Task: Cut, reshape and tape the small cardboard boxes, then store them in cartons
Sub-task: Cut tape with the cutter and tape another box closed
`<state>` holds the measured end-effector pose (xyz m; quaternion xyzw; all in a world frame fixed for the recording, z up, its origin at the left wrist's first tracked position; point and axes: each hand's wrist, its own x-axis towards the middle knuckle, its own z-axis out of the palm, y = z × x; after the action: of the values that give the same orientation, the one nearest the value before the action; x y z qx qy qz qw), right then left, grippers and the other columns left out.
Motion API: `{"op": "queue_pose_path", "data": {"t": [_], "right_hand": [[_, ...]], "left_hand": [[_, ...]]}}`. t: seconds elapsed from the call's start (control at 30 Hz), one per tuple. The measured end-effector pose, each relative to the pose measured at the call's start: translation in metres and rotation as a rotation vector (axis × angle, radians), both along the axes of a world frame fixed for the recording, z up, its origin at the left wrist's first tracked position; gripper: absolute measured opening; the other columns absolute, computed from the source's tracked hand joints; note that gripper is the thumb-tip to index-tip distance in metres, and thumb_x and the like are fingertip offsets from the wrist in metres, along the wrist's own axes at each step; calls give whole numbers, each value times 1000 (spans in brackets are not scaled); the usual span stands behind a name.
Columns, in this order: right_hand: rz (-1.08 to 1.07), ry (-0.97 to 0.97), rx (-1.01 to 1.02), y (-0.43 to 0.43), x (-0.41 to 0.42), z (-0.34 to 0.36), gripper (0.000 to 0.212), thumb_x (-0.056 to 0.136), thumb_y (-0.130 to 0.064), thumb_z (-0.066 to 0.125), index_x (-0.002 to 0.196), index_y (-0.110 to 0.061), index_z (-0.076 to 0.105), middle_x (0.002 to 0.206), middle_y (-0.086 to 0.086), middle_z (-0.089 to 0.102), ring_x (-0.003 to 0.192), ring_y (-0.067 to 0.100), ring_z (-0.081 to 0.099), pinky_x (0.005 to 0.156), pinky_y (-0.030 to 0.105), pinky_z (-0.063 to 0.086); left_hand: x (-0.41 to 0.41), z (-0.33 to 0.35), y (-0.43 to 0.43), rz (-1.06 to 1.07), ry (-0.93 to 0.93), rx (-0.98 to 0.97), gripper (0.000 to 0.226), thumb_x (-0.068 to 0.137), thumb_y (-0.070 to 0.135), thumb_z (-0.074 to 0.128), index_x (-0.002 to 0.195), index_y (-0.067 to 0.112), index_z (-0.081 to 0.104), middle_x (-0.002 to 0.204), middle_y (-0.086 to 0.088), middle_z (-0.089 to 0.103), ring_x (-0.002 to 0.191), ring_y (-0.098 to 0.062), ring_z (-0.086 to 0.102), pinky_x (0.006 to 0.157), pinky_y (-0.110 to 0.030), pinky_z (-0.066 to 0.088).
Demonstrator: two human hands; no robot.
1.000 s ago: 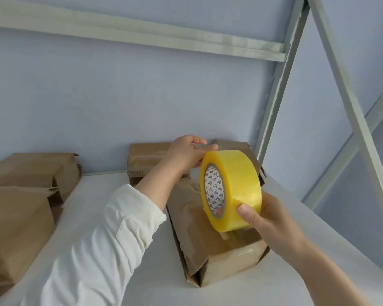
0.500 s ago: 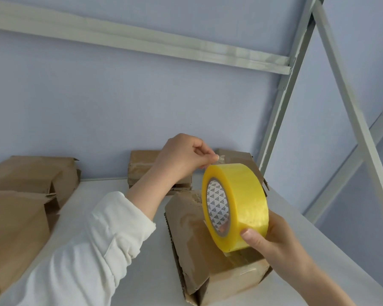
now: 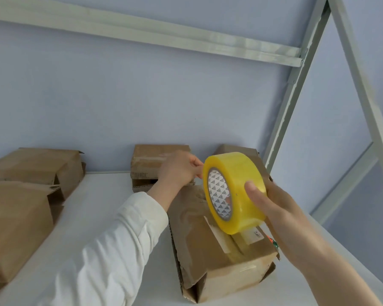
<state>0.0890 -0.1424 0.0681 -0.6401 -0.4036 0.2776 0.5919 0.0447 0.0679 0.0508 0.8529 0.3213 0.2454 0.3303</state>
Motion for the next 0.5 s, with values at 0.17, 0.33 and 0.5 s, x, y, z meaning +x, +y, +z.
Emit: {"op": "queue_pose_path", "data": {"t": [0.17,0.33,0.5], "right_hand": [[-39,-58,49,11,0,-4,47,60,-53,60,98,-25,64,91,-8,74,85,10,70,78,28,57],[-222,4,115,26,-5,0,42,54,-60,56,76,-25,65,73,-9,73,70,10,69,64,26,56],[-220,11,100,33,-5,1,46,50,-62,56,75,-23,65,72,-4,72,68,13,69,67,31,56]], "left_hand": [[4,-19,8,-3,-21,-108,19,82,19,68,63,24,68,50,17,58,48,9,53,57,-11,42],[9,-25,8,-3,36,-125,7,82,22,69,83,17,74,84,3,70,73,-2,55,66,-11,41],[8,-31,16,-47,111,-205,19,84,29,66,96,16,74,99,0,69,82,-6,54,63,-14,41]]}}
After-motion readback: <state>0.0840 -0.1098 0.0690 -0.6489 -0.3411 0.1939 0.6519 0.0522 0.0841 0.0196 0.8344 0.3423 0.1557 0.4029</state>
